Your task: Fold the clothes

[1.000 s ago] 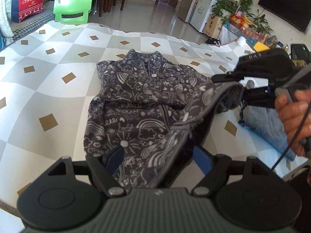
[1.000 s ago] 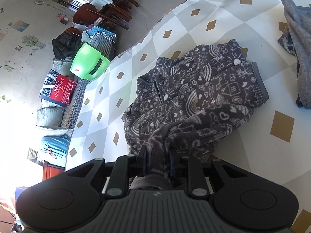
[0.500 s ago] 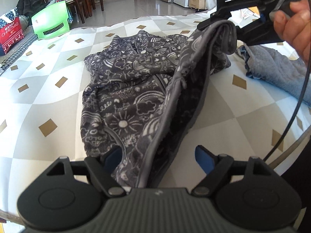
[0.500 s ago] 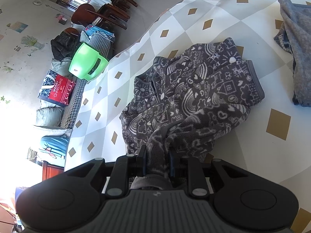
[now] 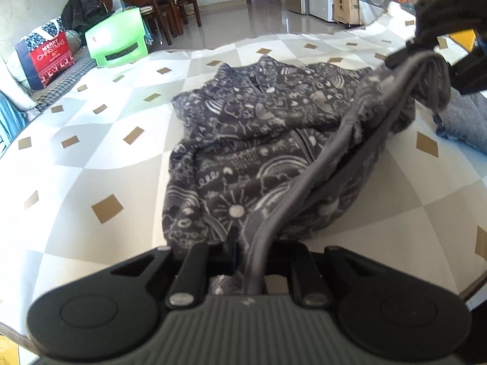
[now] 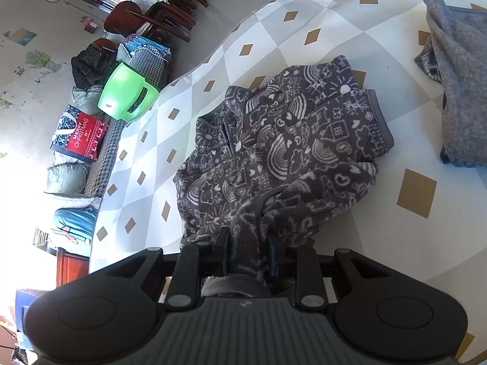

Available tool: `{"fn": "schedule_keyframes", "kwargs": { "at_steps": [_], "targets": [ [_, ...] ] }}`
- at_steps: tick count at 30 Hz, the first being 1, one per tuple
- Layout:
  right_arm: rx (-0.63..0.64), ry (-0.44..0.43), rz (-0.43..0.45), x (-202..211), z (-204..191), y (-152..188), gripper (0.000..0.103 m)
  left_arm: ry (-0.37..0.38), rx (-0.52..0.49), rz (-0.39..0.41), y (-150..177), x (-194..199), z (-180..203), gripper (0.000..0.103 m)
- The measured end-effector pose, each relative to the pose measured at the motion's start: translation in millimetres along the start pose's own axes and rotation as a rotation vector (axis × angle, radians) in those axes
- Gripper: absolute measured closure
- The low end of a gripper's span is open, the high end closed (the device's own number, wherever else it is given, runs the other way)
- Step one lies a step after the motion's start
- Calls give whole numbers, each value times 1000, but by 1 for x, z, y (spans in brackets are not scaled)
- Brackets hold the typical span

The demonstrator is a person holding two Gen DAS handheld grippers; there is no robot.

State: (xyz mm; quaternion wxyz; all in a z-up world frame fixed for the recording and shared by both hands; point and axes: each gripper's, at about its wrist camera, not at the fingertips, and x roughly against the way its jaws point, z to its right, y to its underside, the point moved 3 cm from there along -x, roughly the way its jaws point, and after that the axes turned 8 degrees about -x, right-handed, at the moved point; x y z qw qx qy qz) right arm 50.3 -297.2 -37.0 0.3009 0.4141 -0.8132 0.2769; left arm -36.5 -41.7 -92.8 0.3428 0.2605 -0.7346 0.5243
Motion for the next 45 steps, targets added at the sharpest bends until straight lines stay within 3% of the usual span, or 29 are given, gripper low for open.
{"fn": "schedule_keyframes", "kwargs": {
  "at_steps": [5, 11, 23, 31, 38, 45],
  "targets": [
    [16, 71, -48, 0, 20, 9, 67, -17, 34, 5, -9, 1, -6, 92],
    [117, 194, -24, 7, 34, 18, 57, -11, 51, 10, -24, 0, -4, 92],
    [317, 254, -5, 16, 29, 38, 55, -3, 33, 22, -49, -1, -1, 91],
    [442, 229, -48, 11, 24, 56, 53, -6, 33, 44, -67, -3, -1, 91],
    [591, 177, -82, 14, 19, 85, 47, 3, 30, 47, -77, -7, 4, 91],
    [830, 244, -78, 1, 10, 129, 43, 5, 22, 56, -95, -7, 5, 91]
  ]
}}
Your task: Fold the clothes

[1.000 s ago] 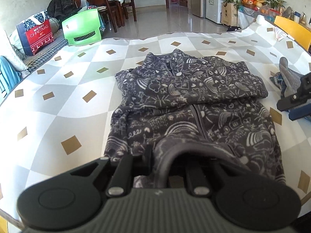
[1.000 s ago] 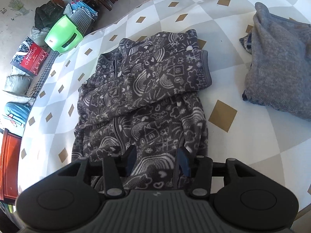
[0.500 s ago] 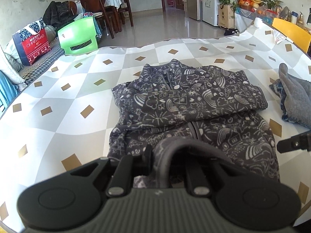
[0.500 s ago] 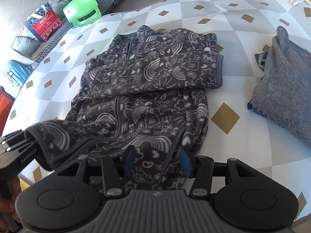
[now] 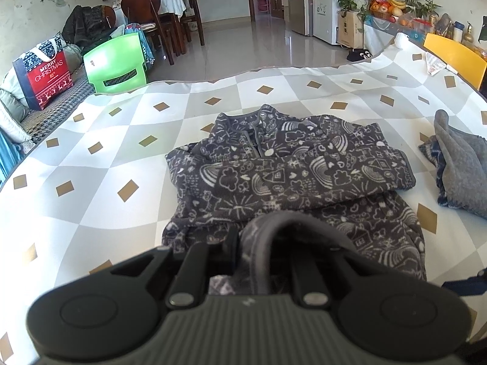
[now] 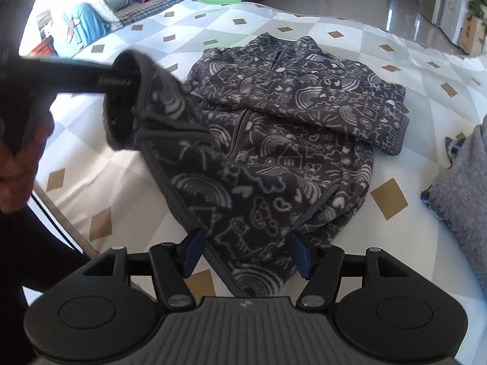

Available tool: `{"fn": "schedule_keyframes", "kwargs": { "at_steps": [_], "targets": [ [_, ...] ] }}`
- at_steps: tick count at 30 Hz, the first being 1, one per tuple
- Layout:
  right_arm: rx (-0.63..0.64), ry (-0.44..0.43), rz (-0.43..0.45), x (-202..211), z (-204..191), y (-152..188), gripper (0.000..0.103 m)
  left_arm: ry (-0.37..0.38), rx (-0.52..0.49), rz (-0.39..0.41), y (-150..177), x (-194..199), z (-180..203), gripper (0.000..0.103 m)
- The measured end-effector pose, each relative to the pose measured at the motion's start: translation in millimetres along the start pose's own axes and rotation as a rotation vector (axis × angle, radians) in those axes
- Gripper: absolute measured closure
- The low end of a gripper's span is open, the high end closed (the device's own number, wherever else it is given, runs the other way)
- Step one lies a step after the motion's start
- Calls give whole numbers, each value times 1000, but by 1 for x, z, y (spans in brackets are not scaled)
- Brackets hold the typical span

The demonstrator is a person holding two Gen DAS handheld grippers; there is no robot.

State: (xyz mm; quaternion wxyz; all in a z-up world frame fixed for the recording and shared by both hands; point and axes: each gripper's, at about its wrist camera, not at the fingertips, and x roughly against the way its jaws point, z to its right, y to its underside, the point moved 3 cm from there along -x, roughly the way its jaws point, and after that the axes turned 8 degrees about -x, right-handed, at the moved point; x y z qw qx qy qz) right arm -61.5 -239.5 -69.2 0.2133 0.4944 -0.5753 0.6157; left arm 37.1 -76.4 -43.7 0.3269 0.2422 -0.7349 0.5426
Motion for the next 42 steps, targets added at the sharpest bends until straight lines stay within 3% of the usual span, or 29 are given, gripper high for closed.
{"fn": "schedule_keyframes", "kwargs": {
  "at_steps": [6, 9, 12, 14, 20, 22, 24, 28, 33, 37, 42],
  "targets": [
    [232, 74, 83, -7, -40, 18, 43, 19, 16, -3, -14, -2, -1, 91],
    [342, 176, 157, -13, -55, 25, 43, 36, 25, 3, -17, -2, 0, 91],
    [382, 259, 161, -28, -58, 25, 43, 44, 38, 2, -18, -1, -2, 91],
    [361, 307, 143, -40, -54, 22, 43, 49, 38, -1, -18, -1, -3, 91],
    [304, 345, 147, -48, -41, 7, 45, 45, 54, 3, -14, 0, -11, 91],
    [233, 339, 159, -42, -32, -1, 63, 30, 62, 7, -13, 1, -16, 91],
    [162, 349, 181, -34, -22, -11, 72, 8, 73, 14, -13, 3, -20, 91],
    [50, 380, 252, -14, -2, -36, 83, -27, 76, 46, -18, 9, -24, 91],
    [-50, 390, 323, 7, 22, -75, 91, -59, 57, 86, -38, 10, -28, 91],
    [-111, 397, 375, 20, 40, -107, 91, -71, 60, 113, -58, 6, -31, 91],
    [-112, 417, 397, 14, 54, -145, 93, -82, 50, 137, -86, -11, -30, 91]
  ]
}}
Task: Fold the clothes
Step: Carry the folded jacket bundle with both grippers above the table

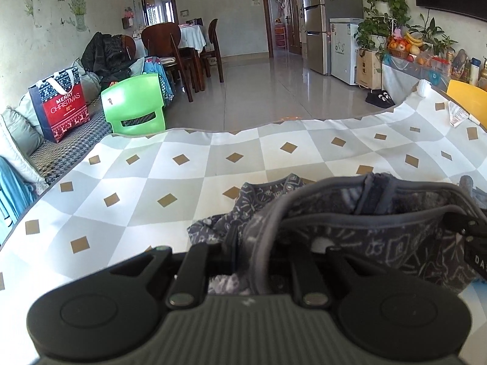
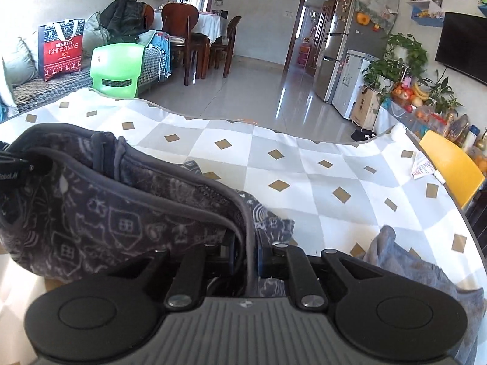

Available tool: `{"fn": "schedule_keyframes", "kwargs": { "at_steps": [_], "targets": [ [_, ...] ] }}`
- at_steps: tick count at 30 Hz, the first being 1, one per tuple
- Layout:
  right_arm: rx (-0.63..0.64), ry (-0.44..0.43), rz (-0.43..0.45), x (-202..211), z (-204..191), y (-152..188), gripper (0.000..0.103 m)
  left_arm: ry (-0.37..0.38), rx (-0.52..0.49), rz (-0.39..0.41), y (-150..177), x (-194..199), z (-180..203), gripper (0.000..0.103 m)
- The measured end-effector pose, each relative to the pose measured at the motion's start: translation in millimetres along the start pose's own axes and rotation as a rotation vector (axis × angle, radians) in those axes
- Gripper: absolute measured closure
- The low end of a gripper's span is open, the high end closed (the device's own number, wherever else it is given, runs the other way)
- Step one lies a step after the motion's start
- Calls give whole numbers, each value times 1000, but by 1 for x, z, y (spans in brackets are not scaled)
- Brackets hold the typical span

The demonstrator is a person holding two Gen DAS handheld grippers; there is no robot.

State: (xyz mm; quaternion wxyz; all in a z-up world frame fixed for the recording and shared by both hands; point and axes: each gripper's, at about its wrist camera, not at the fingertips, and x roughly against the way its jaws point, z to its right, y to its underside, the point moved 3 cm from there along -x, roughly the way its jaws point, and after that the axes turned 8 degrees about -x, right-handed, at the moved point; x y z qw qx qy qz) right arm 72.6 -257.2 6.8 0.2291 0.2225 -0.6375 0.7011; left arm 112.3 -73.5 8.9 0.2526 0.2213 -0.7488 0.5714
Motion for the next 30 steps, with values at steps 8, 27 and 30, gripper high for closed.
{"fn": "schedule_keyframes", "kwargs": {
  "at_steps": [8, 27, 30],
  "targets": [
    [-90, 16, -55, -76, 10, -41, 93, -6, 34, -14, -40, -63, 9, 91],
    [-104, 82, -146, -232, -7, -42, 93, 2, 137, -165, -23, -223, 1, 67],
    [-87, 108, -201, -249, -5, -33, 76, -42, 142, -195, -19, -233, -2, 34]
  ]
}}
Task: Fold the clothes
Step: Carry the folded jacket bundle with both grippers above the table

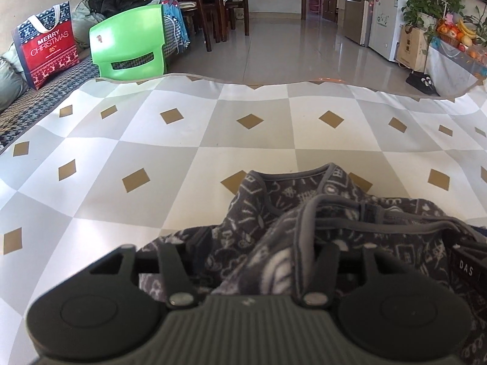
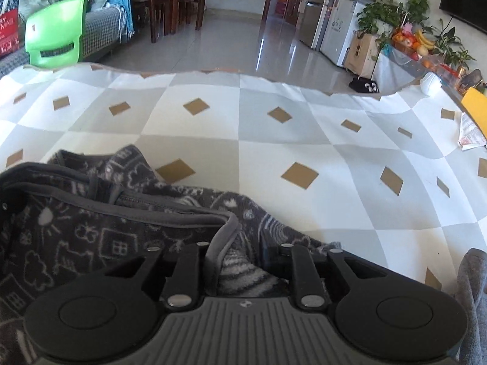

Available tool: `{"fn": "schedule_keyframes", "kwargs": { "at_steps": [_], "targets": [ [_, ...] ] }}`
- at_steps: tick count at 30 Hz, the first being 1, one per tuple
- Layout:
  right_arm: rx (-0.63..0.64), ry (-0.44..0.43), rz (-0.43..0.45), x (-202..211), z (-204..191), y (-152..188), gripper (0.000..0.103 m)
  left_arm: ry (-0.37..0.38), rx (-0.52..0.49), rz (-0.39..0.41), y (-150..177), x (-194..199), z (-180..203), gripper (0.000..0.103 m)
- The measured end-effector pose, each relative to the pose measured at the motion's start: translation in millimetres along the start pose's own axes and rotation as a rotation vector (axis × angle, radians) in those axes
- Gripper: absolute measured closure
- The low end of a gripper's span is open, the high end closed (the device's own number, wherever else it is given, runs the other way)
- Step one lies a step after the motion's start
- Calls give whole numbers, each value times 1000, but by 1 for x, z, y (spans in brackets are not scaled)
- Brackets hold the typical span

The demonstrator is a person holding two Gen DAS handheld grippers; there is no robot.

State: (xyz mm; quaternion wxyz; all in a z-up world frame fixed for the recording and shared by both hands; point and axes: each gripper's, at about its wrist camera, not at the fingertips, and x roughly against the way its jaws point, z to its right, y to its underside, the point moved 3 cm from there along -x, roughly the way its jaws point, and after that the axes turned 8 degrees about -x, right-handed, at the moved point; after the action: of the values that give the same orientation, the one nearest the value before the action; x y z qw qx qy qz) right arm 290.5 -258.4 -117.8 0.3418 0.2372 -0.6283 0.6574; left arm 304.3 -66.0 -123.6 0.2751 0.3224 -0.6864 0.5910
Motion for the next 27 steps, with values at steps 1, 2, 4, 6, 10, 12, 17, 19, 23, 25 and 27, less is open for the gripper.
{"fn": "schedule_keyframes", "kwargs": {
  "at_steps": [1, 2, 4, 6, 10, 12, 17, 19, 23, 25, 27],
  "targets": [
    [8, 12, -22, -6, 0, 2, 69, -16, 10, -6, 0, -1, -3, 16],
    [5, 19, -26, -9, 2, 5, 67, -28, 20, -9, 0, -2, -6, 14],
    [-25, -3, -22, -7, 7, 5, 65, -29, 45, 0, -4, 2, -15, 14],
    [-78, -24, -18, -2, 14, 0, 63, -36, 77, 7, -9, 9, -26, 11],
    [-174, -33, 9, 11, 29, -8, 61, -39, 166, 58, -16, 25, -53, 4],
    [-186, -23, 24, 16, 33, -10, 61, -50, 197, 69, -20, 32, -65, 4],
    [-224, -38, 49, 30, 44, -15, 61, -84, 224, 107, -23, 53, -91, 4],
    [-219, -58, 38, 34, 46, -16, 60, -61, 218, 98, -21, 57, -96, 4],
    [-183, -96, 5, 38, 46, -12, 59, -8, 128, 75, -12, 65, -85, 4],
    [-167, -136, -20, 41, 45, -8, 59, 26, 48, 70, -5, 71, -71, 4],
    [-133, -178, -38, 45, 44, -2, 57, 35, -21, 73, 6, 79, -60, 4]
  ]
}}
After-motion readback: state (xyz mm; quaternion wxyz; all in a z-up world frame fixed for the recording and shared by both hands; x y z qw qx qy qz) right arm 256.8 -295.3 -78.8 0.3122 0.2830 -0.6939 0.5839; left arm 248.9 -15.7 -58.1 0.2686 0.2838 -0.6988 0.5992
